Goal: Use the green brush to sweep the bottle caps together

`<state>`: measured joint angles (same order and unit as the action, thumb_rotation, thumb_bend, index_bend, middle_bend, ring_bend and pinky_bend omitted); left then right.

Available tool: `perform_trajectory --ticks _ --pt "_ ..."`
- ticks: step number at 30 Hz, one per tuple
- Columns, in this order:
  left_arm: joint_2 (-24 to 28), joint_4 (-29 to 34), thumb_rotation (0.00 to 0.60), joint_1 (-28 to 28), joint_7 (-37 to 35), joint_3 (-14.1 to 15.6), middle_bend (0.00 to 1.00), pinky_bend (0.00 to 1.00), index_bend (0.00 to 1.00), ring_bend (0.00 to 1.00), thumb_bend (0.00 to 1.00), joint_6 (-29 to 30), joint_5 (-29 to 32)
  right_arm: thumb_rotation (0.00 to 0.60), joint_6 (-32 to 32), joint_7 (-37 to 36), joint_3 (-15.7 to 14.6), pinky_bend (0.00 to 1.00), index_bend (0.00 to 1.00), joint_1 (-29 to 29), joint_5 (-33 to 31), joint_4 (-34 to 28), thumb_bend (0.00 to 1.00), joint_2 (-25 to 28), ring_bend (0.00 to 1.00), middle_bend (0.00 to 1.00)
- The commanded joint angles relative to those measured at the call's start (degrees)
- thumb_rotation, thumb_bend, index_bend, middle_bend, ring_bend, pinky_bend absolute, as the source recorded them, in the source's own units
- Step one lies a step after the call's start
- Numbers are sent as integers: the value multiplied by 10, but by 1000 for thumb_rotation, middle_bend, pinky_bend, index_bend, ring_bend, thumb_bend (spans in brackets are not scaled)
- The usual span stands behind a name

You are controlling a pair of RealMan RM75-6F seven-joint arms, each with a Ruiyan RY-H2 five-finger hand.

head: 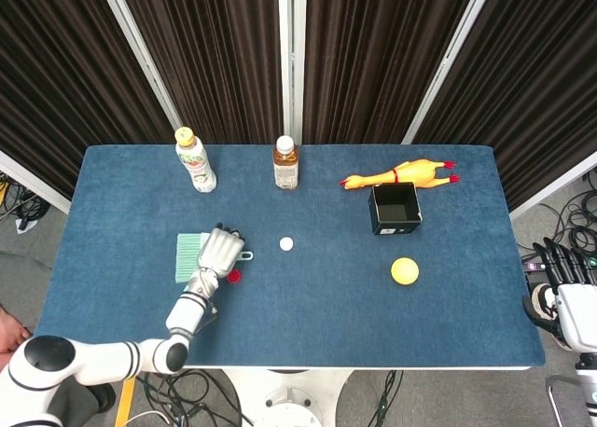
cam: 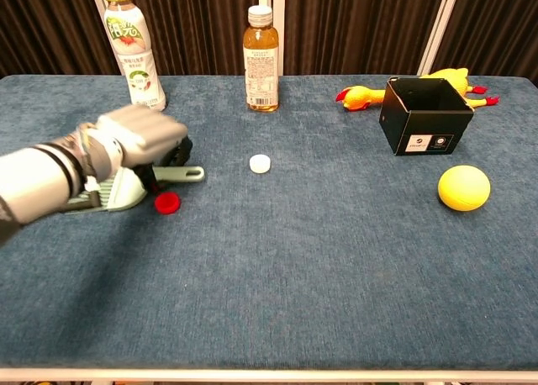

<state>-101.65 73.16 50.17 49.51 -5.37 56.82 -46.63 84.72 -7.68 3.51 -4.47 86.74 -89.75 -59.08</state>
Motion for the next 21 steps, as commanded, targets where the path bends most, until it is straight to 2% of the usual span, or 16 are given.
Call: perform_trajectory --ticks 1,8,12,16,19,21 --pt "70 28 600 -17 -111 7 538 294 494 374 380 -14 -101 600 2 1 0 0 0 1 0 -2 271 1 0 0" --pt "179 48 600 -39 -400 -3 535 293 490 374 382 -42 -249 600 8 9 -1 0 0 5 4 -12 270 6 0 0" --pt "206 24 600 -37 -580 -7 532 296 487 374 393 -62 -311 600 9 12 -2 0 0 5 6 -16 269 6 0 0" --pt "198 -35 600 -18 -717 -12 529 299 485 373 405 -102 -335 600 8 15 -2 0 0 5 7 -19 269 8 0 0" --pt "163 -114 600 -1 -825 -12 529 299 485 373 414 -113 -364 600 9 18 -2 0 0 6 6 -21 269 10 0 0" --pt "139 -164 600 8 -870 -7 528 300 485 373 415 -113 -381 600 11 20 -2 0 0 8 4 -22 268 11 0 0"
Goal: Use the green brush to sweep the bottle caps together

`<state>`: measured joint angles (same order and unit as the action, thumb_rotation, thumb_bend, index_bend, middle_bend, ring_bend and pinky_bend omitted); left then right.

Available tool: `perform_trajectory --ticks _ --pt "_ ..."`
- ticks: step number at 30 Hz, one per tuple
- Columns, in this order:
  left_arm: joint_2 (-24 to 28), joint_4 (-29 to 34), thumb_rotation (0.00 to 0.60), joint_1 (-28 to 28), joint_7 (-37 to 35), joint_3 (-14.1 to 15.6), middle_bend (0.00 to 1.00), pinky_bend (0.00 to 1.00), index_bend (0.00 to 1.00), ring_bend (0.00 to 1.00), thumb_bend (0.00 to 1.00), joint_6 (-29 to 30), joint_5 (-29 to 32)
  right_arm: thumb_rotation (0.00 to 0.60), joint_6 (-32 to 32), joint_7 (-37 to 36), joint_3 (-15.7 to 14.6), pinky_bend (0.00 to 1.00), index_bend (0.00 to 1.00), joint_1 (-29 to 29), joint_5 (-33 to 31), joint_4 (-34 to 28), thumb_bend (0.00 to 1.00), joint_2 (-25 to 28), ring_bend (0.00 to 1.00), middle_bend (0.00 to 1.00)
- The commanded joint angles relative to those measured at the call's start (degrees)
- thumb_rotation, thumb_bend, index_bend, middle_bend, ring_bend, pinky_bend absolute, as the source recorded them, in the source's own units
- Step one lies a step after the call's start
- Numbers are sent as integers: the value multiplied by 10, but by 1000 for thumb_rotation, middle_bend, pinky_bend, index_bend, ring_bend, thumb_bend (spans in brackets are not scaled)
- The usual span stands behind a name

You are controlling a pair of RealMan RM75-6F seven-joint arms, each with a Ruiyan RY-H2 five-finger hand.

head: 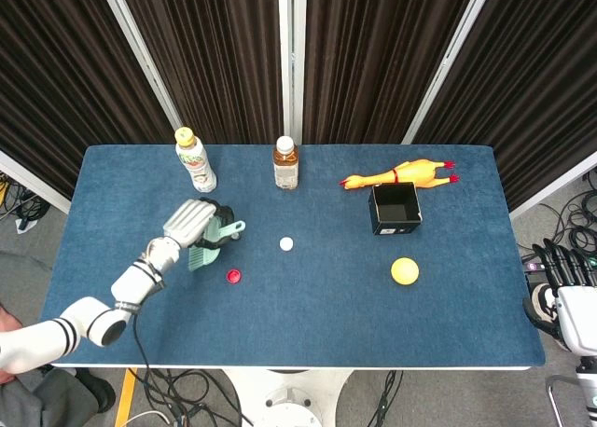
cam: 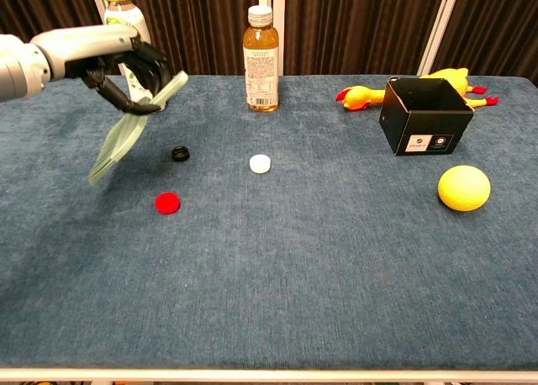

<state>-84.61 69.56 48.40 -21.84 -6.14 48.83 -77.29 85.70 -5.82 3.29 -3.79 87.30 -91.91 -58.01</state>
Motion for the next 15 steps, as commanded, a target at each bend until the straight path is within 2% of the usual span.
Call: perform_trajectory --ticks 1,8,15 --pt "-44 -151 600 30 -174 4 528 304 485 374 414 -32 -83 600 1 2 0 0 0 2 -3 -2 268 1 0 0" --pt "-125 -293 600 64 -290 38 528 325 489 374 414 -25 -139 600 4 13 1 0 0 5 -6 -11 269 2 0 0" --pt "-178 -354 600 88 -360 59 528 325 491 374 416 -8 -165 600 3 22 1 0 0 7 -11 -18 269 2 0 0"
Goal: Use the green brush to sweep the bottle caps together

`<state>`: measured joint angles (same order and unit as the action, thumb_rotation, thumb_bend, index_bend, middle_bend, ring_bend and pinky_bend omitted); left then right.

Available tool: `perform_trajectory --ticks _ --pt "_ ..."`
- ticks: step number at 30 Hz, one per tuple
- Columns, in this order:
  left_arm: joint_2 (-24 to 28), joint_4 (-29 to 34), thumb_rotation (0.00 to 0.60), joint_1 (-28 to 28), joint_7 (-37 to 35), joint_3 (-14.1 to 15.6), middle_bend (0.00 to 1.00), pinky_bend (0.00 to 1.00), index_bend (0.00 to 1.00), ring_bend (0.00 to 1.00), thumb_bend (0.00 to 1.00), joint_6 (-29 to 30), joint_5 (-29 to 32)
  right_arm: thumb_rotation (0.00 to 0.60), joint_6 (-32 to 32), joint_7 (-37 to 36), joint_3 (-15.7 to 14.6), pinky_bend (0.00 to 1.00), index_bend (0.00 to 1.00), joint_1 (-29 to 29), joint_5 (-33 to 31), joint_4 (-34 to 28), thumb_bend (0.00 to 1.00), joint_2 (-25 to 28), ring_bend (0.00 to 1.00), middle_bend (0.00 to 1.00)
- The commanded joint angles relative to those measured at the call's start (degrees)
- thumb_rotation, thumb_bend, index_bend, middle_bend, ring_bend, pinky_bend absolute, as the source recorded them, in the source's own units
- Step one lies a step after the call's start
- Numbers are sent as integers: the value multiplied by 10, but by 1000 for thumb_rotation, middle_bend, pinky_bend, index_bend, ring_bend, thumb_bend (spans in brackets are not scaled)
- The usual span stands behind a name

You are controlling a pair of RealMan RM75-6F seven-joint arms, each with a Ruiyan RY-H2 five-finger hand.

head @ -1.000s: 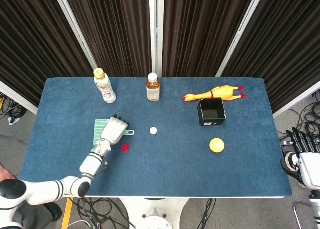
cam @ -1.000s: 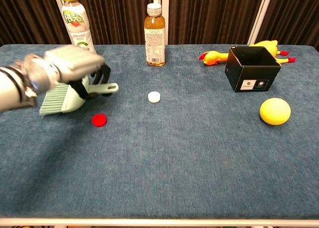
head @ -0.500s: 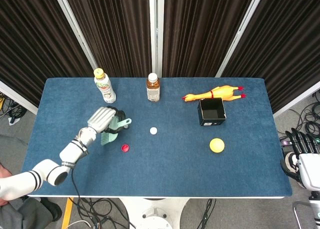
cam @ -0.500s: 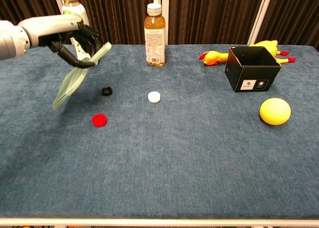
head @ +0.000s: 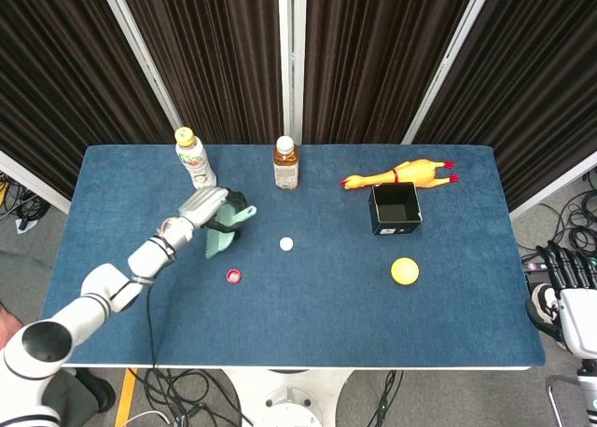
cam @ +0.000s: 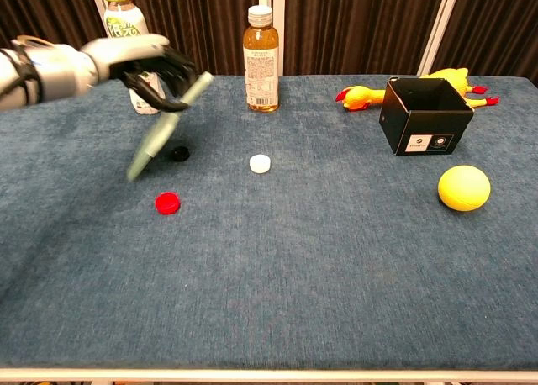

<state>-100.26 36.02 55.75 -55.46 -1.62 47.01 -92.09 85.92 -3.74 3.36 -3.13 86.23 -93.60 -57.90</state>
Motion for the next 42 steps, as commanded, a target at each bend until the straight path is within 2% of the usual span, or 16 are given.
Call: perform_trajectory --ticks 1,9,20,25,31,37,42 --pt "-28 -24 600 18 -29 17 528 325 491 373 416 17 -22 600 1 2 1 0 0 1 0 -2 269 1 0 0" --pt "-51 -15 600 42 -41 16 528 325 490 373 416 52 -32 600 -2 3 1 0 0 -1 1 -4 268 1 0 0" --pt "-60 54 600 84 -11 -10 528 325 490 374 414 58 -20 600 8 -15 0 0 0 7 1 9 267 1 0 0" --pt "-40 88 600 74 21 -22 528 326 490 373 414 78 -6 600 12 -26 0 0 0 12 1 16 267 1 0 0" --pt "43 197 600 3 101 -41 528 324 489 373 414 105 60 600 8 -37 2 0 0 5 7 26 266 0 0 0" --pt "124 362 600 -86 244 -37 528 307 489 373 419 122 148 600 -10 -51 2 0 0 -11 20 40 251 -14 0 0" --pt "146 466 600 -139 353 -43 528 307 490 373 417 153 226 600 -16 -57 1 0 0 -18 25 48 252 -20 0 0"
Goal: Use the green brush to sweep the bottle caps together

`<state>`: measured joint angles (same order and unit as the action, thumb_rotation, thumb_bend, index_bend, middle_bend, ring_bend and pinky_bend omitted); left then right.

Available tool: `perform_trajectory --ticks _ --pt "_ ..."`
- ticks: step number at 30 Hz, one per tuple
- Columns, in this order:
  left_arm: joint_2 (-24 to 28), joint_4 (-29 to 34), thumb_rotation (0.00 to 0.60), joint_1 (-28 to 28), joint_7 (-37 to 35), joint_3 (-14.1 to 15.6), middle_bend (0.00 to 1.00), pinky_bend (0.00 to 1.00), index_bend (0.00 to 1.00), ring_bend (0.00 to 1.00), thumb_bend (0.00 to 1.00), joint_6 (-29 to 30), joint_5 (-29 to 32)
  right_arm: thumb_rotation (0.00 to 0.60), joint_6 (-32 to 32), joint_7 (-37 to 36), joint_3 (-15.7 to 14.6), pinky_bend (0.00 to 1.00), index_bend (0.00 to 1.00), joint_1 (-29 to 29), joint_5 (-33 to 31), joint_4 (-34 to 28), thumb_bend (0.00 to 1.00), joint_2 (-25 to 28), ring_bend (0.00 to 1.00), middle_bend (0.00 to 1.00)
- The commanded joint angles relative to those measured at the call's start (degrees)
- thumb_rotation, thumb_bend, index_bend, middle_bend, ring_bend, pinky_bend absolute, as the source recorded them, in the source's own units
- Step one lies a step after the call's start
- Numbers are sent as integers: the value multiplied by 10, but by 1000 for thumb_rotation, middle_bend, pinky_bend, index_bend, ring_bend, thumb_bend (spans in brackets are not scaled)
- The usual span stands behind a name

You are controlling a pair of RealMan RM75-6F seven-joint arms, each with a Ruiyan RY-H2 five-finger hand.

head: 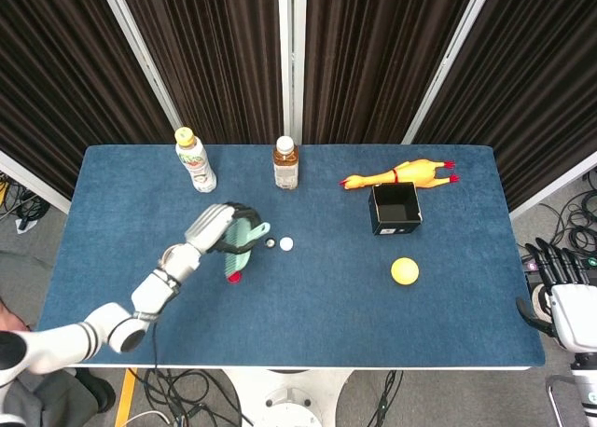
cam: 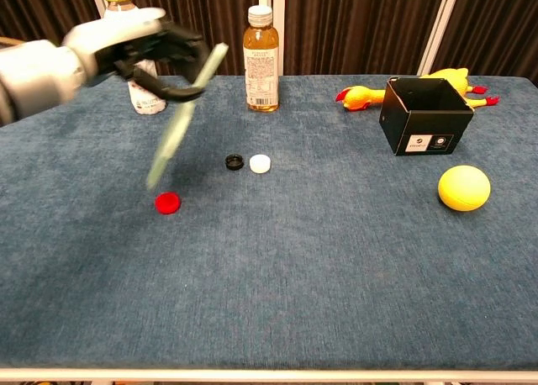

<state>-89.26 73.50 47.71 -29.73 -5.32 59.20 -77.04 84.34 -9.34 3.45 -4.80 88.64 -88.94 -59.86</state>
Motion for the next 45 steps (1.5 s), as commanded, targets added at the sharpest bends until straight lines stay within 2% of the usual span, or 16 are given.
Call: perform_trajectory --ticks 1,5,9,19,27,31,38,45 --pt "36 112 600 -69 121 -8 528 307 489 373 417 43 91 600 -1 -1 0 0 0 -2 1 2 252 -1 0 0" --pt "21 157 600 -92 214 -10 528 308 489 374 417 76 131 600 -1 -4 0 0 0 -3 2 3 251 -1 0 0" --pt "-9 182 600 -107 277 -13 528 311 489 374 416 98 161 600 -2 -8 -1 0 0 -3 0 6 252 -1 0 0" --pt "-133 136 600 -117 373 -41 529 313 489 374 418 138 193 600 -1 -9 -4 0 0 -2 -1 8 252 0 0 0" --pt "-207 75 600 -104 376 -87 529 314 489 374 418 136 190 600 2 -6 -4 0 0 0 -3 2 252 5 0 0" --pt "-240 25 600 -86 383 -107 529 314 489 373 418 133 175 600 3 -8 -5 0 0 1 -2 2 252 4 0 0" --pt "-290 -52 600 -50 374 -147 530 314 489 373 418 104 169 600 4 -10 -5 0 0 3 -6 5 251 5 0 0" --pt "-323 -92 600 -10 377 -186 530 314 489 373 418 67 177 600 2 -11 -5 0 0 3 -8 4 251 3 0 0"
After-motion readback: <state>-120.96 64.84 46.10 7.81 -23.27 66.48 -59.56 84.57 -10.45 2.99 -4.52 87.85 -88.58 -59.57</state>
